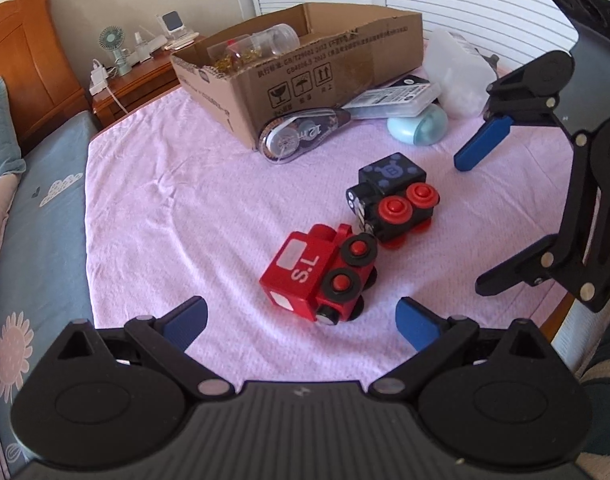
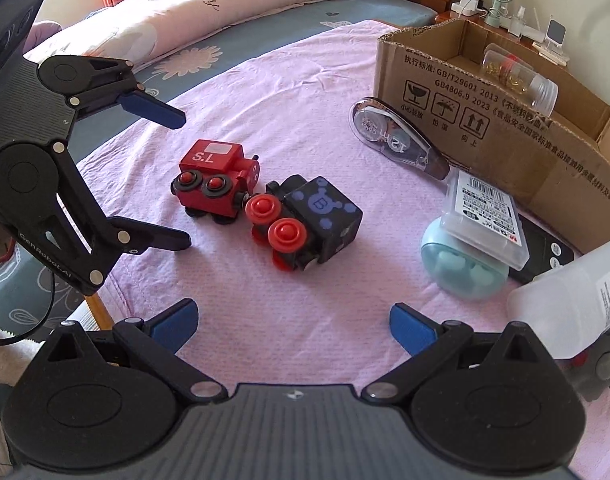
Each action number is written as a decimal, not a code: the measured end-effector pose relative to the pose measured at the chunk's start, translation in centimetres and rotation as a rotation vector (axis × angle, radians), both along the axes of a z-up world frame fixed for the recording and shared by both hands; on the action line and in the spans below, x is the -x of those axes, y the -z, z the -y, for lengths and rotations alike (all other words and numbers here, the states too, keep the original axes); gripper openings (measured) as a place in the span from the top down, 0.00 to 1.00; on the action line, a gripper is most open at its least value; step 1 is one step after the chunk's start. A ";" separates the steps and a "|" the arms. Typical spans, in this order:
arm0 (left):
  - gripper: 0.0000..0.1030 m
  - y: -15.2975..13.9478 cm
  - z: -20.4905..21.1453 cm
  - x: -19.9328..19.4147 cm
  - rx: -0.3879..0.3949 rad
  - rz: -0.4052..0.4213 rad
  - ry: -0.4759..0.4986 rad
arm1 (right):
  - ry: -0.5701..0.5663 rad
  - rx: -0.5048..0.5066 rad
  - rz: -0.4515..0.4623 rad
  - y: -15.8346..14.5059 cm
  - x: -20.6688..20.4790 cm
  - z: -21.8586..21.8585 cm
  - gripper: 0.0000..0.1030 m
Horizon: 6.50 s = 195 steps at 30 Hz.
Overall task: Organize rigid objects
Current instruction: 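Move both grippers back to the red and black toy train cars, then grasp the red S.L car with left gripper while right grasps black car, then carry both train cars over the box and open both grippers, then move the right gripper toward the white bottle and grey elephant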
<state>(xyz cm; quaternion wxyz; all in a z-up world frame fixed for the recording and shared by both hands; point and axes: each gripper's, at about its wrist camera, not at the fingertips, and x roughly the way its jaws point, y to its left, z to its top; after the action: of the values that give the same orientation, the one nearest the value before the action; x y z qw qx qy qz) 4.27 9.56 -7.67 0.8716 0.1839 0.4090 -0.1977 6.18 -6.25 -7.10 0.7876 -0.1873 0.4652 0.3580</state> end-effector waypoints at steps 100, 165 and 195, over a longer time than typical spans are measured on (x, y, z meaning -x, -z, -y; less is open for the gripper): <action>0.53 -0.7 0.6 -0.9 0.114 -0.082 -0.149 | 0.126 0.023 0.147 -1.3 0.7 -1.2 0.46; 0.04 -11.0 4.1 -12.9 0.159 0.073 -0.133 | 0.477 -0.017 0.241 -9.7 -28.4 7.9 0.35; 0.01 -8.2 3.6 -6.8 0.230 0.069 -0.379 | 0.432 -0.076 0.202 -8.4 -12.2 10.7 0.00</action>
<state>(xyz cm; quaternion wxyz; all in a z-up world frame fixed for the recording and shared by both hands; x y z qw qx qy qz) 11.08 6.01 0.55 0.9220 0.0097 0.3808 -0.0692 18.41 -16.97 1.26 0.8950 -0.0884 0.3993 0.1779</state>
